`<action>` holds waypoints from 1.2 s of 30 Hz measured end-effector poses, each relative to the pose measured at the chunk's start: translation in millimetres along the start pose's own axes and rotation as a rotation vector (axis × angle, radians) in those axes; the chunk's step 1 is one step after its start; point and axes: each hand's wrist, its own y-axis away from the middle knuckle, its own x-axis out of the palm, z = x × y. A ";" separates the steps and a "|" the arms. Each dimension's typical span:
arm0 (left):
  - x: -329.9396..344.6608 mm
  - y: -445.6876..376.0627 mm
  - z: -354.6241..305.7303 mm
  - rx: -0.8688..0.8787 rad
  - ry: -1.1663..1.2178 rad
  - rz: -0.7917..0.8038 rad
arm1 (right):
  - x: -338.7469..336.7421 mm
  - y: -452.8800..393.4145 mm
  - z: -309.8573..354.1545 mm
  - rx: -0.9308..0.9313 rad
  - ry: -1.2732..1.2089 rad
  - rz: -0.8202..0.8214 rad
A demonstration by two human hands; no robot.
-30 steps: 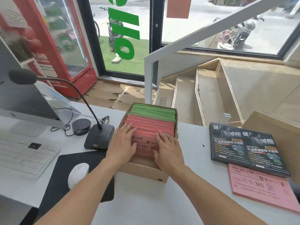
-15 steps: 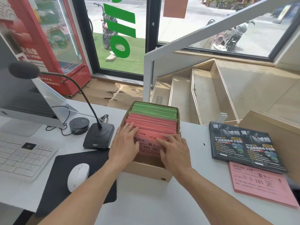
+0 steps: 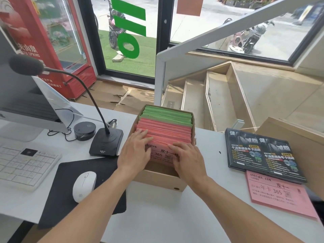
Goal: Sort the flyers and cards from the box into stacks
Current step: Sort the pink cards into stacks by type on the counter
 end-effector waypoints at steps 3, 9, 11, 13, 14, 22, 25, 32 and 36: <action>0.5 0.1 0.5 -0.001 0.002 0.008 | 2.1 -0.5 0.3 0.003 0.063 0.022; 0.8 0.7 1.9 -0.032 0.033 -0.007 | 0.9 -1.9 0.4 -0.001 0.078 -0.024; 0.5 0.2 1.0 -0.028 0.022 0.015 | -0.1 -1.1 0.4 -0.022 0.083 -0.053; -0.7 -0.2 -0.2 -0.016 -0.001 0.049 | -1.3 -0.8 0.3 -0.041 0.075 -0.073; -1.1 -0.3 -0.5 -0.012 -0.014 0.066 | -1.8 -0.7 0.1 -0.047 0.070 -0.074; -2.9 1.6 -1.7 0.012 -0.044 0.048 | -12.5 -2.9 5.6 0.003 -0.066 0.191; -2.3 2.1 0.6 0.035 -0.041 0.026 | -14.0 -6.1 7.9 -0.016 0.028 0.231; -2.4 5.9 0.8 0.026 0.029 -0.048 | -11.7 1.4 4.9 0.009 -0.051 0.070; -3.9 7.1 -0.6 -0.066 -0.003 0.031 | -14.4 0.3 9.3 -0.017 -0.024 0.096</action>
